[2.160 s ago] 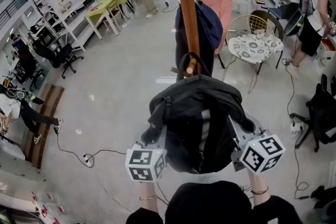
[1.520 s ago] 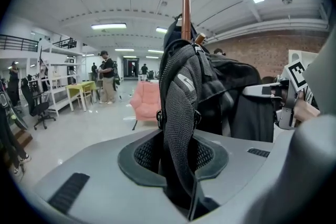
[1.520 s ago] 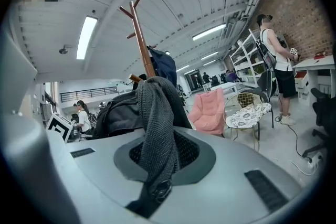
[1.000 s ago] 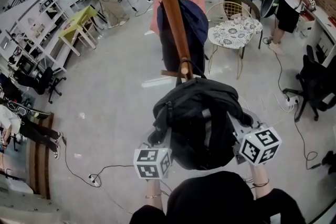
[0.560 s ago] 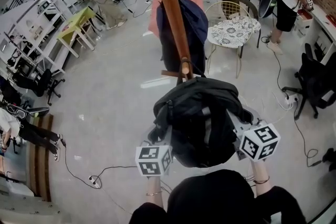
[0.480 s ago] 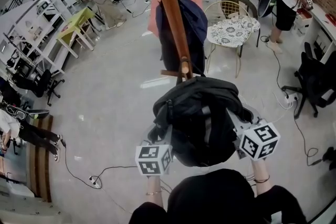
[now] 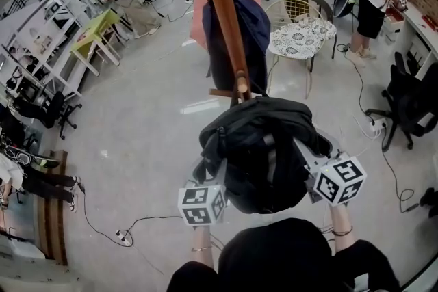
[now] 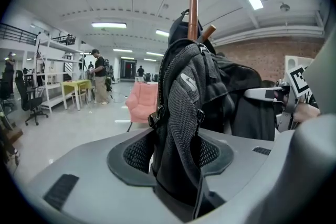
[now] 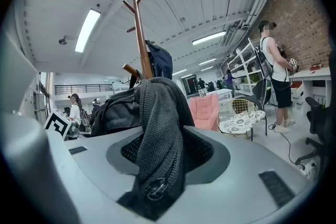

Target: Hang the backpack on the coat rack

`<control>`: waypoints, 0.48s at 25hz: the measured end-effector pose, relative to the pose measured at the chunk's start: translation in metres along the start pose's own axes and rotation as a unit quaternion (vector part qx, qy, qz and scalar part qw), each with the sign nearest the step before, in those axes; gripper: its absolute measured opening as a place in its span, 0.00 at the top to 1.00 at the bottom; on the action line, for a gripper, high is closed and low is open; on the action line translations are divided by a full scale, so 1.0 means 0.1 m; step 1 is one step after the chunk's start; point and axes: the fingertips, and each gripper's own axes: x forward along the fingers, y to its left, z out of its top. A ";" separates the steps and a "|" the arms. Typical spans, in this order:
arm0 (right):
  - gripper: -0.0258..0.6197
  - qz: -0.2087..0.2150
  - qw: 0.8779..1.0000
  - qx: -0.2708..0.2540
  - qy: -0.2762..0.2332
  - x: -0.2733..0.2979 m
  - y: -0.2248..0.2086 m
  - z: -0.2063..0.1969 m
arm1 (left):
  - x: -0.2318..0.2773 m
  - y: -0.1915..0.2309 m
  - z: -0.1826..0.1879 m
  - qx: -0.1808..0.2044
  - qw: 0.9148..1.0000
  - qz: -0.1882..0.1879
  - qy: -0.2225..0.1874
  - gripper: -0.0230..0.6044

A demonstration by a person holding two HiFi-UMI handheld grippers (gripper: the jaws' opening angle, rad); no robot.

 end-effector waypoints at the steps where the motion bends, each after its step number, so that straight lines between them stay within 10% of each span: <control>1: 0.72 -0.004 1.000 0.001 -0.003 0.00 -0.01 0.00 | 0.00 0.00 0.00 -0.001 1.000 -0.001 0.000 0.66; 12: 0.61 -0.014 0.999 0.002 -0.041 -0.14 0.06 -0.04 | -0.09 0.11 0.04 -0.002 0.999 0.008 -0.045 0.54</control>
